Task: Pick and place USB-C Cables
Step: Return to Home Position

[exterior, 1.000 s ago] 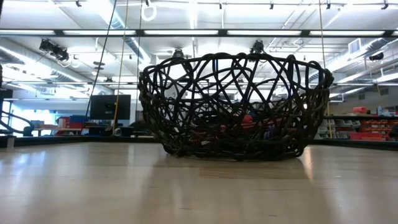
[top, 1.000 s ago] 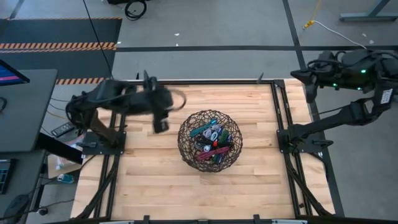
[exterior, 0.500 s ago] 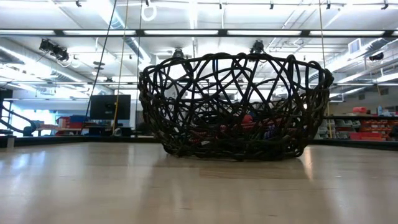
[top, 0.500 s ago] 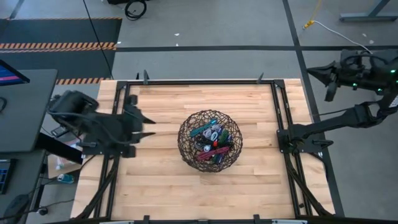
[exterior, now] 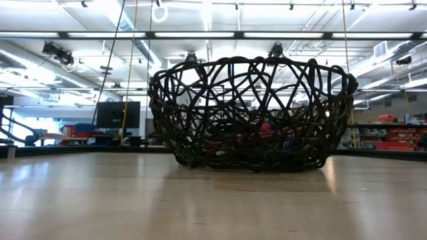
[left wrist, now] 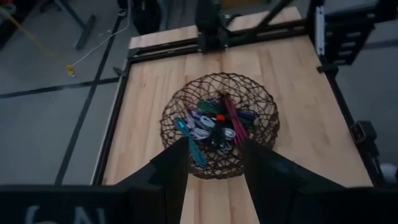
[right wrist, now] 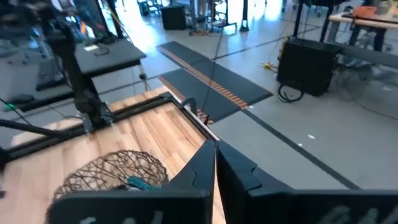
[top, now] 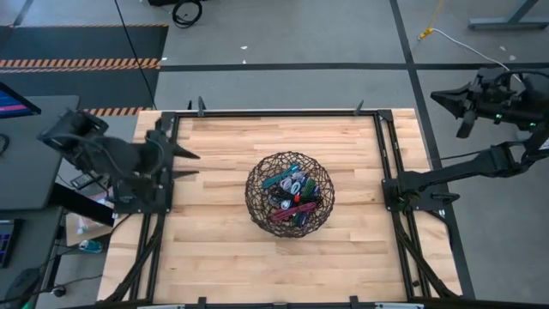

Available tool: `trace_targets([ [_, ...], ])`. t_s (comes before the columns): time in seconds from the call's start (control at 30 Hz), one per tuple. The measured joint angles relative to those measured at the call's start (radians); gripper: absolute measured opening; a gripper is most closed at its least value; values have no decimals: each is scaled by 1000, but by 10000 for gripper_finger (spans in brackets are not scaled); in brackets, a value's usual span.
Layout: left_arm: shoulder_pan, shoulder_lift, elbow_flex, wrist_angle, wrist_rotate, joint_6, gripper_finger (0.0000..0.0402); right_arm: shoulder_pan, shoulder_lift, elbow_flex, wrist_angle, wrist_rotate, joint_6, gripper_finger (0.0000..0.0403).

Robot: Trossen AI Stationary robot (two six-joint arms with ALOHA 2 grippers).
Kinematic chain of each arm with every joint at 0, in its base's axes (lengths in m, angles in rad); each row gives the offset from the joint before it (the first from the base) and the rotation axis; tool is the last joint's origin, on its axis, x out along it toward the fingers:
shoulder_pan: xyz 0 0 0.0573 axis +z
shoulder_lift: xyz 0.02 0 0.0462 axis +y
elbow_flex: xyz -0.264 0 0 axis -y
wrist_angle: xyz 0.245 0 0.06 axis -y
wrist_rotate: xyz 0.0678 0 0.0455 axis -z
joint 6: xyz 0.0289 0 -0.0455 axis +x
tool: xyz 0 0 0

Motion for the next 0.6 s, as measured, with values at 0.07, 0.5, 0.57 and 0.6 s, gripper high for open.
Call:
trace_targets([
  [0.07,21,-20,0,2,0,-2,156,0,0,0,15,-18,26,25],
  [0.5,101,-148,0,29,54,45,156,41,-191,32,10,-201,-54,24],
  [0.57,101,-162,1,51,103,65,156,41,-231,11,11,-251,-44,24],
  [0.6,101,-167,1,57,135,75,156,37,-246,-5,11,-266,-48,24],
])
